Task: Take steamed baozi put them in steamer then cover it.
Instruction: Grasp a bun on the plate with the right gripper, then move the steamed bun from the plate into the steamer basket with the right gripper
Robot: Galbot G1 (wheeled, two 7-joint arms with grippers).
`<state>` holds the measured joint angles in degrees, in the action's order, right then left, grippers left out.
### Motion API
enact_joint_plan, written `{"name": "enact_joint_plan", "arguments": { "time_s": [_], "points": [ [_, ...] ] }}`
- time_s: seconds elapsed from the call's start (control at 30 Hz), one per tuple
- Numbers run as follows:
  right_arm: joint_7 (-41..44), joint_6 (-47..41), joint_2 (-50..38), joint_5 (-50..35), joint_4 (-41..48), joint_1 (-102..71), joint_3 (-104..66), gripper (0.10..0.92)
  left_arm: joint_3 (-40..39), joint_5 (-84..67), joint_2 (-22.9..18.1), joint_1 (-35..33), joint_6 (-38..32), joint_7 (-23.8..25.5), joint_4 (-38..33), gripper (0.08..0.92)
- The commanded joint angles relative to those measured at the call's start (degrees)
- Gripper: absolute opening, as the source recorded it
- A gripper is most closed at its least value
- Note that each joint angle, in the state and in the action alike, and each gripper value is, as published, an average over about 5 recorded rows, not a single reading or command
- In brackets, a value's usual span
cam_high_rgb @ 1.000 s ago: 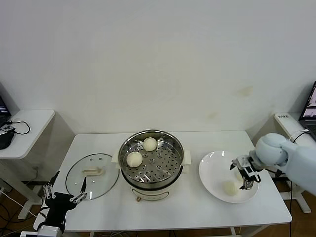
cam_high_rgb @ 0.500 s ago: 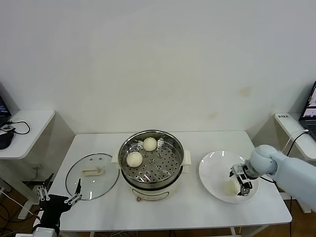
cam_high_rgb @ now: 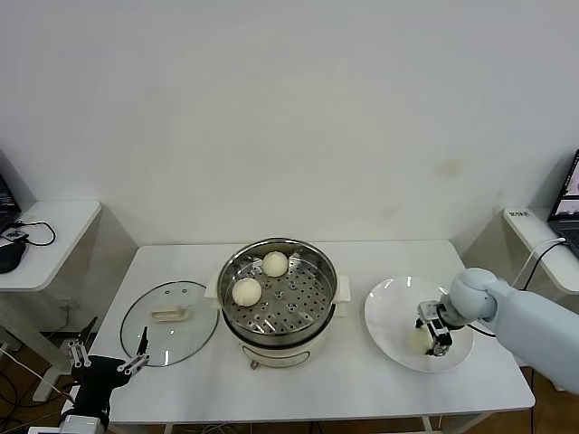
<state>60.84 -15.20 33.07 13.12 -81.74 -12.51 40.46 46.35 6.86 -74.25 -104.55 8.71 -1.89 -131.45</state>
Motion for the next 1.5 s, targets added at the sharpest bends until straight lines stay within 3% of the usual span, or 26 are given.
{"name": "enact_joint_plan", "arguments": {
  "time_s": [0.03,0.53,0.9,1.23,1.5],
  "points": [
    [1.0,-0.3,-0.3,-0.7,-0.2,2.4,0.8,0.670,0.0,0.0,0.1,0.0,-0.1,0.0,-0.1,0.823],
    [3.8,-1.5,-3.1,-12.4,-6.3,31.1,11.8,0.653,-0.6,-0.1,0.4,0.8,0.0,0.0,0.1,0.823],
    [0.7,-3.0,9.8,-21.7,-6.1,48.6,20.3,0.661,-0.5,-0.3,0.5,1.2,0.0,0.0,0.1,0.823],
    [-4.2,-2.2,21.8,-26.3,-7.1,47.9,25.6,0.661,0.5,-0.6,0.7,1.5,0.0,0.0,0.3,0.823],
    [-6.2,3.4,29.8,-24.8,-6.4,45.4,31.5,0.662,1.2,-0.9,0.2,1.5,0.0,0.0,0.3,0.823]
  ]
}}
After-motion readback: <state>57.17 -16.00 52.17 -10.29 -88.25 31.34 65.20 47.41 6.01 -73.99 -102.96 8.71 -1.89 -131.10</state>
